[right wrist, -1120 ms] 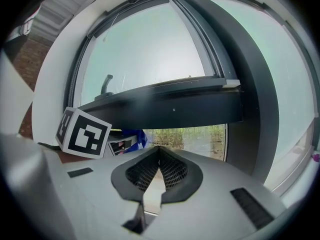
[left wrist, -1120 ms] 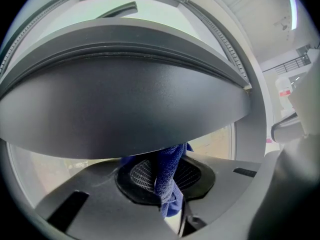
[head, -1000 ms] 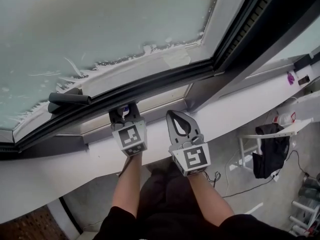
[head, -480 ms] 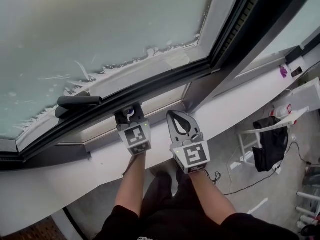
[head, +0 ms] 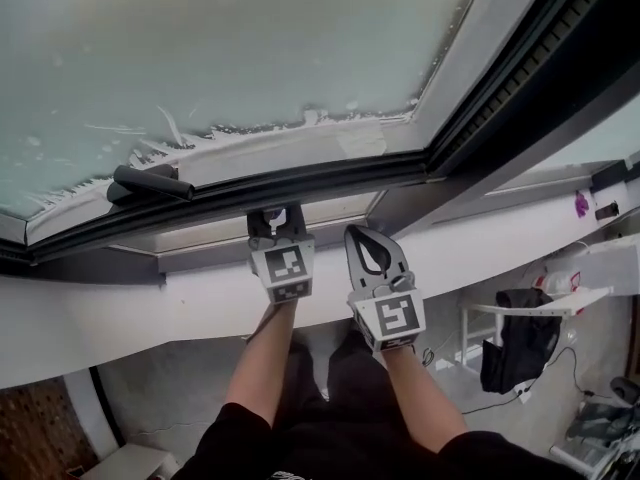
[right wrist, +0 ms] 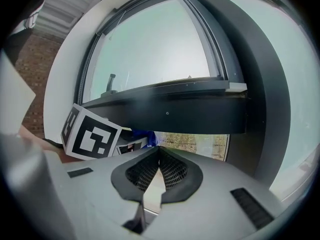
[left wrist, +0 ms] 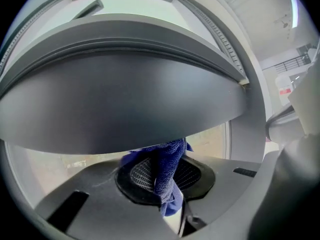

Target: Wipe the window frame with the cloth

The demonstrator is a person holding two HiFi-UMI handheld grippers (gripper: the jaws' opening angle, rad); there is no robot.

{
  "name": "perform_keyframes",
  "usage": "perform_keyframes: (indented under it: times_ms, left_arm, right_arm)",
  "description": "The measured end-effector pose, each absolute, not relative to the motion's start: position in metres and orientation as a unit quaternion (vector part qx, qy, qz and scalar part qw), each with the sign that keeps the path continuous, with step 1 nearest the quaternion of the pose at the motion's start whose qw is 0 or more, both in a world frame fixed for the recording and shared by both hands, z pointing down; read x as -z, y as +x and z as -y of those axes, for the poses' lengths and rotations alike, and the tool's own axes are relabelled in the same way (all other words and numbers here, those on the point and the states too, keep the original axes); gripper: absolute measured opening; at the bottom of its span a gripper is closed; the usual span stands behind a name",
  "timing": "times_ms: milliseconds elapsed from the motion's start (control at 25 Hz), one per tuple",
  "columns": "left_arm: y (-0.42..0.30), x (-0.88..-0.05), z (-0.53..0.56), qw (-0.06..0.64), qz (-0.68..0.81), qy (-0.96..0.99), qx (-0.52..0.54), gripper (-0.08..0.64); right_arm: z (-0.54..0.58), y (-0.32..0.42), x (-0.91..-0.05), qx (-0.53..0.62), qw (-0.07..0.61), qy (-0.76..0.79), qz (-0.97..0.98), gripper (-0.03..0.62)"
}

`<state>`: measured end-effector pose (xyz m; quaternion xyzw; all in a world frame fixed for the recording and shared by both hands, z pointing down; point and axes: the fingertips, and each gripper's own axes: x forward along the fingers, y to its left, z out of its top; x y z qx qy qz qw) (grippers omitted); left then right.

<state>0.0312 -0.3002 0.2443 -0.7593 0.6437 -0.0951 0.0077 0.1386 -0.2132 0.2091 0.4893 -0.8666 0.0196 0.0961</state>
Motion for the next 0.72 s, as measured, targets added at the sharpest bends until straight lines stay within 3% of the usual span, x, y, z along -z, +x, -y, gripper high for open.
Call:
perform_keyframes:
  times_ms: [720]
  left_arm:
    - [0.077,-0.276,0.311,0.016,-0.670,-0.737,0.092,0.055]
  right_arm:
    - [0.216,0.187,-0.208,0.005,0.077,0.435,0.897,0.006]
